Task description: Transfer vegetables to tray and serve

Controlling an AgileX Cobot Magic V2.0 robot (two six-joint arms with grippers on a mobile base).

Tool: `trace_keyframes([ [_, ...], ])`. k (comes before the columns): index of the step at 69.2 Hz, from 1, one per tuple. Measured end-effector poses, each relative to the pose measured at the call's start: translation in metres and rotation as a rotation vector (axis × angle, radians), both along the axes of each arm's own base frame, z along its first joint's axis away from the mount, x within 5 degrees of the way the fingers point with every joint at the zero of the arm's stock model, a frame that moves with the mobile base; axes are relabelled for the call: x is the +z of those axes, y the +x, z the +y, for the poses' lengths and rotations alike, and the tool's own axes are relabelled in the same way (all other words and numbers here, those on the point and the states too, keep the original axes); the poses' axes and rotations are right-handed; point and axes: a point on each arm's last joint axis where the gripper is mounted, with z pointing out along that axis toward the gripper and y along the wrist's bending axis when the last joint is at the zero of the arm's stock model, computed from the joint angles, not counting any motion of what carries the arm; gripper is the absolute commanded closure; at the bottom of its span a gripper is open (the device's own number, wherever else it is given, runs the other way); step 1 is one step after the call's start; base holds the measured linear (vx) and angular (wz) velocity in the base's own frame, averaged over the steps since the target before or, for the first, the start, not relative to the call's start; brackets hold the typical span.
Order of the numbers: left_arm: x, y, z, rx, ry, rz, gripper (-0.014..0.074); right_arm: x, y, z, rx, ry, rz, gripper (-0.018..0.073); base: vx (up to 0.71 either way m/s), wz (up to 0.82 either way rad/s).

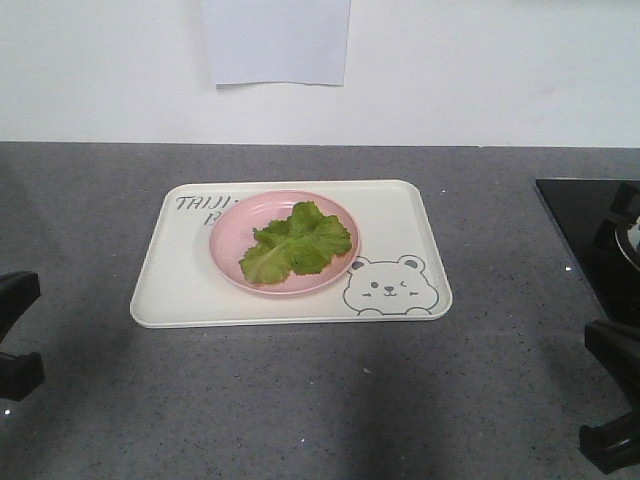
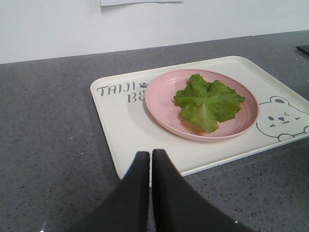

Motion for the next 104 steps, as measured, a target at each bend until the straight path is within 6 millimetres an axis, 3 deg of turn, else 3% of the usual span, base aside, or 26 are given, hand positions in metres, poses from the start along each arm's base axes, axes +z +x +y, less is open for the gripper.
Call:
trace_keyframes([
  [14,0.000,-0.006,0.005,0.000,0.052,-0.042,0.0604,0.000,0.000,0.000,0.000,0.000,0.000,0.0568,0.00,0.00],
  [27,0.000,-0.037,0.024,0.089,0.040,-0.192,0.0604,0.000,0.000,0.000,0.000,0.000,0.000,0.0568,0.00,0.00],
  [43,-0.048,-0.068,0.043,0.257,0.009,-0.250,0.0604,0.000,0.000,0.000,0.000,0.000,0.000,0.0568,0.00,0.00],
  [65,-0.103,-0.081,0.046,0.314,-0.010,-0.313,0.0604,0.000,0.000,0.000,0.000,0.000,0.000,0.0568,0.00,0.00],
  [104,-0.098,-0.081,0.046,0.315,-0.055,-0.375,0.0604,0.000,0.000,0.000,0.000,0.001,0.000,0.0568,0.00,0.00],
])
